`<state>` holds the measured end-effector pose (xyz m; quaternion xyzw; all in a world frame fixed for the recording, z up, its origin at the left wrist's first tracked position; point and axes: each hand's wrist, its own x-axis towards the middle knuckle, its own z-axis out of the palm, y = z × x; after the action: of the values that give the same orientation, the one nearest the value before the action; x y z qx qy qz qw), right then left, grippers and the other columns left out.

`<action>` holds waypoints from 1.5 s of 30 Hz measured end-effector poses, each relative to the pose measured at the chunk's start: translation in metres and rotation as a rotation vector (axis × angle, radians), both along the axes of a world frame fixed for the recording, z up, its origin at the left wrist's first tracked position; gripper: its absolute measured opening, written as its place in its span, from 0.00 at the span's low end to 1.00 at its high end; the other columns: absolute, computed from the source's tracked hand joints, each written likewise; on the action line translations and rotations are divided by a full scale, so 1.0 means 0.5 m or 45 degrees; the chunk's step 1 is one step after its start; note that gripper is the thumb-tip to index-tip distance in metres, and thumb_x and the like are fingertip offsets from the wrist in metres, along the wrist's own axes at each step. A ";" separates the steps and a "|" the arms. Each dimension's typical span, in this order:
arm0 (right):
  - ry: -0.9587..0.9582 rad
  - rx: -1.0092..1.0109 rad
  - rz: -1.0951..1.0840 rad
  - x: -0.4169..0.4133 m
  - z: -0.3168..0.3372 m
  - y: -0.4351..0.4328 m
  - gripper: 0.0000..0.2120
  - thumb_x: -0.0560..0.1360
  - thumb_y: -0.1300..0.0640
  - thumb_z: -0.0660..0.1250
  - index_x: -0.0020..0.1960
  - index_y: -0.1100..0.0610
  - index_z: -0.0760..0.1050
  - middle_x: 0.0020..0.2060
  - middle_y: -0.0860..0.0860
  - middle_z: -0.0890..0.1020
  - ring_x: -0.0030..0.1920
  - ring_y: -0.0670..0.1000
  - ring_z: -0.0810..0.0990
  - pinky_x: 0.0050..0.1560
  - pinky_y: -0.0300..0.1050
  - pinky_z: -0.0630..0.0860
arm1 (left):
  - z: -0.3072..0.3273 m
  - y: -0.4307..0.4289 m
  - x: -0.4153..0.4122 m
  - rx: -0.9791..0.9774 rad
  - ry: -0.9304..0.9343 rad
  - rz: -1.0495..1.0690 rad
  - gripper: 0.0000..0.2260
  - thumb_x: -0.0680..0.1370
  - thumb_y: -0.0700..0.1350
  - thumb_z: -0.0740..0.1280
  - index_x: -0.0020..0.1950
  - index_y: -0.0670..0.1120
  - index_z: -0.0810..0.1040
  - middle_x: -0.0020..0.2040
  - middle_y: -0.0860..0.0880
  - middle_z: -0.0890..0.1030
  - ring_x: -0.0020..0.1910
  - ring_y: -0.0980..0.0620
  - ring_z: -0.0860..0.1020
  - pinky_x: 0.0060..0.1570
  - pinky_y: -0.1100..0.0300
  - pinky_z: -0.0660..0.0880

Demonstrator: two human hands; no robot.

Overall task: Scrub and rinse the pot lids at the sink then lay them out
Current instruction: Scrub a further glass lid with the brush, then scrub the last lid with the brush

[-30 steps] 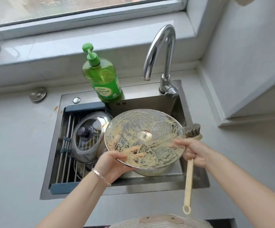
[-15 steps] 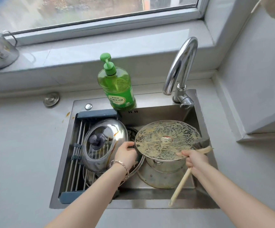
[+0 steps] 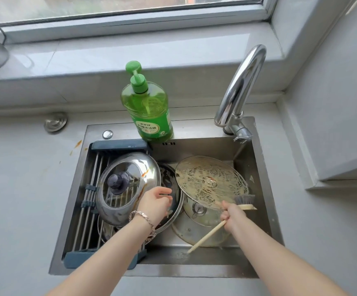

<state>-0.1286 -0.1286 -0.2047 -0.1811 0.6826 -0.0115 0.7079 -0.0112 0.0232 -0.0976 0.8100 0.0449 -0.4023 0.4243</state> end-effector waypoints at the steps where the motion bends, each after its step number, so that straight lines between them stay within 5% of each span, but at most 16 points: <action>1: 0.053 -0.008 0.043 -0.001 -0.009 -0.003 0.10 0.79 0.64 0.59 0.39 0.64 0.68 0.55 0.58 0.80 0.11 0.41 0.55 0.13 0.32 0.56 | -0.002 -0.002 -0.001 0.006 -0.006 -0.006 0.13 0.75 0.30 0.57 0.54 0.42 0.75 0.48 0.43 0.78 0.46 0.46 0.77 0.45 0.54 0.77; 4: 0.210 0.010 0.163 -0.003 -0.021 -0.015 0.07 0.78 0.64 0.62 0.45 0.67 0.75 0.44 0.58 0.82 0.12 0.44 0.56 0.13 0.31 0.55 | -0.004 -0.009 -0.008 0.014 -0.001 -0.024 0.12 0.75 0.30 0.58 0.52 0.43 0.75 0.46 0.45 0.78 0.42 0.49 0.76 0.46 0.54 0.77; 7: 0.299 -0.047 0.213 -0.008 -0.019 -0.018 0.13 0.78 0.68 0.58 0.60 0.68 0.73 0.32 0.55 0.72 0.23 0.47 0.60 0.15 0.32 0.56 | -0.007 -0.017 -0.014 0.012 -0.015 -0.054 0.13 0.75 0.31 0.58 0.53 0.44 0.75 0.44 0.47 0.79 0.44 0.48 0.77 0.45 0.54 0.77; 10: 0.378 -0.238 0.441 -0.018 0.016 -0.013 0.11 0.78 0.65 0.55 0.57 0.67 0.71 0.43 0.60 0.78 0.27 0.49 0.64 0.20 0.38 0.61 | -0.008 -0.023 -0.015 0.018 -0.022 -0.076 0.13 0.75 0.31 0.57 0.53 0.45 0.75 0.43 0.49 0.79 0.44 0.48 0.77 0.49 0.52 0.77; 13: 0.410 -0.459 0.658 -0.022 0.060 -0.012 0.09 0.79 0.64 0.55 0.55 0.66 0.71 0.39 0.58 0.73 0.33 0.53 0.68 0.28 0.41 0.62 | -0.004 -0.028 -0.010 0.032 -0.087 -0.138 0.14 0.75 0.32 0.58 0.54 0.47 0.75 0.47 0.49 0.80 0.45 0.47 0.78 0.53 0.50 0.77; 16: 0.204 -0.571 0.773 -0.003 0.129 -0.016 0.07 0.78 0.62 0.58 0.46 0.64 0.73 0.30 0.54 0.68 0.28 0.51 0.64 0.27 0.42 0.60 | 0.026 -0.035 0.008 -0.029 -0.195 -0.173 0.15 0.76 0.32 0.57 0.56 0.48 0.74 0.51 0.49 0.79 0.40 0.51 0.76 0.49 0.50 0.77; 20: -0.168 -0.671 0.968 0.066 0.246 -0.016 0.11 0.76 0.57 0.64 0.36 0.56 0.70 0.25 0.49 0.64 0.26 0.47 0.62 0.28 0.41 0.58 | 0.113 -0.057 0.077 -0.120 -0.710 -0.194 0.19 0.75 0.31 0.57 0.62 0.46 0.74 0.56 0.47 0.79 0.49 0.54 0.77 0.52 0.63 0.72; 23: -0.426 -0.637 0.978 0.135 0.312 -0.014 0.09 0.75 0.50 0.66 0.41 0.54 0.71 0.27 0.46 0.64 0.25 0.44 0.60 0.23 0.36 0.57 | 0.183 -0.081 0.160 -0.179 -1.205 -0.186 0.21 0.74 0.30 0.58 0.65 0.43 0.73 0.62 0.44 0.76 0.52 0.44 0.77 0.57 0.53 0.74; 26: -0.570 -0.527 0.957 0.212 0.359 -0.010 0.15 0.75 0.41 0.63 0.47 0.54 0.71 0.26 0.46 0.60 0.22 0.43 0.55 0.20 0.33 0.52 | 0.238 -0.113 0.254 -0.180 -1.481 -0.211 0.21 0.75 0.31 0.58 0.66 0.40 0.71 0.70 0.44 0.69 0.70 0.48 0.66 0.69 0.61 0.60; 30: -0.598 -0.358 0.919 0.299 0.390 0.003 0.22 0.72 0.30 0.55 0.47 0.48 0.72 0.27 0.48 0.57 0.22 0.43 0.52 0.20 0.33 0.49 | 0.274 -0.168 0.366 0.049 -1.326 -0.460 0.17 0.80 0.40 0.55 0.69 0.44 0.69 0.72 0.46 0.66 0.72 0.50 0.62 0.68 0.62 0.57; 34: -0.643 -0.213 0.911 0.352 0.405 0.015 0.30 0.70 0.26 0.49 0.49 0.50 0.73 0.24 0.47 0.57 0.19 0.43 0.53 0.18 0.32 0.49 | 0.281 -0.205 0.418 0.361 -1.049 -0.832 0.18 0.82 0.51 0.51 0.57 0.41 0.75 0.54 0.42 0.78 0.56 0.44 0.75 0.50 0.57 0.68; 38: -0.660 -0.118 0.899 0.384 0.399 0.020 0.41 0.70 0.25 0.47 0.65 0.56 0.71 0.23 0.47 0.57 0.18 0.43 0.53 0.17 0.30 0.50 | 0.276 -0.216 0.433 0.330 -1.001 -0.904 0.19 0.82 0.51 0.51 0.55 0.42 0.78 0.49 0.43 0.78 0.46 0.48 0.73 0.44 0.60 0.66; 45: -0.675 -0.125 0.918 0.412 0.389 0.023 0.34 0.73 0.28 0.46 0.56 0.54 0.73 0.21 0.46 0.56 0.19 0.44 0.53 0.18 0.30 0.50 | 0.248 -0.209 0.443 0.204 -1.012 -0.858 0.15 0.82 0.47 0.52 0.57 0.44 0.77 0.47 0.47 0.75 0.47 0.50 0.72 0.44 0.62 0.65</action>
<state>0.0774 -0.1173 -0.0103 -0.4316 0.3695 0.1574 0.8077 0.2103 -0.0812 0.0263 0.8995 -0.3517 -0.1734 0.1925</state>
